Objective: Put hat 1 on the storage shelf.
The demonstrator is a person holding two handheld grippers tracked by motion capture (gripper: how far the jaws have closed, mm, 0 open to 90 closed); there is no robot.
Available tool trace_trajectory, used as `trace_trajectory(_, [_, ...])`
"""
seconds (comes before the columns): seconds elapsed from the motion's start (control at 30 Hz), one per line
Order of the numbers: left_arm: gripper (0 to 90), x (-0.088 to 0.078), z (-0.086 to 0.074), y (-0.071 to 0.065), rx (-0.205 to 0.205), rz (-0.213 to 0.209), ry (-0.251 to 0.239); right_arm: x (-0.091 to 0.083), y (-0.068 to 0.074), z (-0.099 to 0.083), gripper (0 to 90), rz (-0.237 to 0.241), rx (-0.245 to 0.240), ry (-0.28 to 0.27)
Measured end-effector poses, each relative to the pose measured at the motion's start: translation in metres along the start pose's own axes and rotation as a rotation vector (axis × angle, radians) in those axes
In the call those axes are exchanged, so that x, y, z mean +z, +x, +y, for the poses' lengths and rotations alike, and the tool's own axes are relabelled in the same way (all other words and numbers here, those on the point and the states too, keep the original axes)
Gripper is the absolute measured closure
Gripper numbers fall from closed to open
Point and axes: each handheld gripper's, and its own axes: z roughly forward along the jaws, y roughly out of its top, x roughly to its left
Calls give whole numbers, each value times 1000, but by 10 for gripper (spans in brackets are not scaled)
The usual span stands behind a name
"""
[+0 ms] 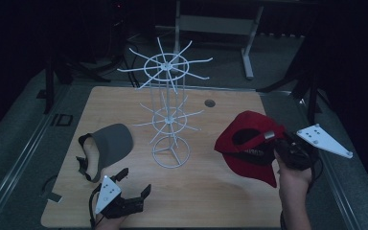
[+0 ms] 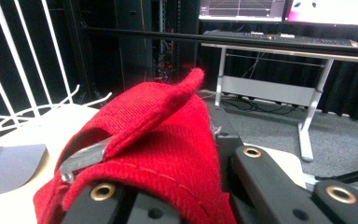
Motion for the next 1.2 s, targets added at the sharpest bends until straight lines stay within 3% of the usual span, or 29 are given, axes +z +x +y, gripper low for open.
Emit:
trace_trajectory(0.2, [75, 8, 10, -10, 21, -44, -15, -3, 0, 2, 861, -3, 1, 0])
trace_trajectory(0.53, [93, 28, 36, -37, 104, -124, -35, -8, 1, 8, 860, 9, -1, -12])
trace_trajectory(0.93, [113, 49, 83, -72, 228, -220, -110, -9, 8, 13, 860, 39, -4, -16])
trace_trajectory(1.2, [117, 66, 109, -81, 274, -249, -107, -9, 13, 15, 860, 66, -5, -20])
